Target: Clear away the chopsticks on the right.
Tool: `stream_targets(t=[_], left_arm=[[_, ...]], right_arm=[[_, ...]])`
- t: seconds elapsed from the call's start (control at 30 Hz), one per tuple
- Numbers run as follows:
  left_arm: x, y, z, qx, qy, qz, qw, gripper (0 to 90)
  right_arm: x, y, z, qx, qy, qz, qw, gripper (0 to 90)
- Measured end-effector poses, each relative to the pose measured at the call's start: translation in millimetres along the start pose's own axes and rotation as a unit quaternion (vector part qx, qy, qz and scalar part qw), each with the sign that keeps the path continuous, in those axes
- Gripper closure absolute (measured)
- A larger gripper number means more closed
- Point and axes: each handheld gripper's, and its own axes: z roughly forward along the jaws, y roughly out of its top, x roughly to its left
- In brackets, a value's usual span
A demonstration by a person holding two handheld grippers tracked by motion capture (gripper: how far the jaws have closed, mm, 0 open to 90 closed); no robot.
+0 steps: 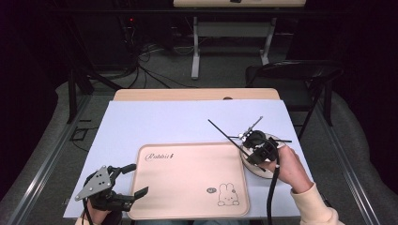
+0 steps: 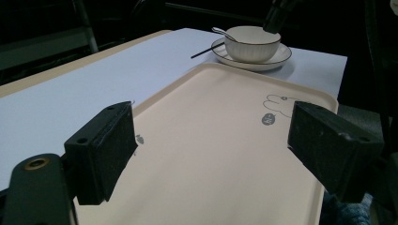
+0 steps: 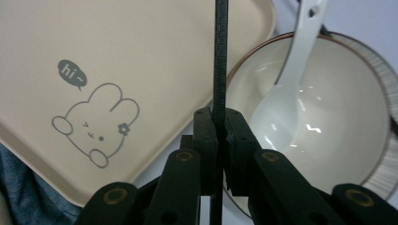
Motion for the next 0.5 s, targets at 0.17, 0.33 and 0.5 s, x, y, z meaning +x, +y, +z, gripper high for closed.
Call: stream_targets(t=[0.17, 0.33, 0.5], left_arm=[[0.8, 0.0, -1.6, 0.001, -0.003, -0.001, 1.0, 15.4], [-0.9, 0.1, -1.2, 0.0, 0.0, 0.001, 1.0, 15.5], [-1.1, 0.3, -0.2, 0.002, 0.006, 0.0, 1.0, 15.5]], right_arm=[[11.7, -4.6, 12.5, -0.004, 0.026, 0.004, 0.9997, 85.2], [27.6, -9.1, 23.5, -0.009, 0.053, 0.005, 0.9985, 85.2], [34.4, -12.2, 37.4, -0.01, 0.063, 0.024, 0.9977, 85.2]])
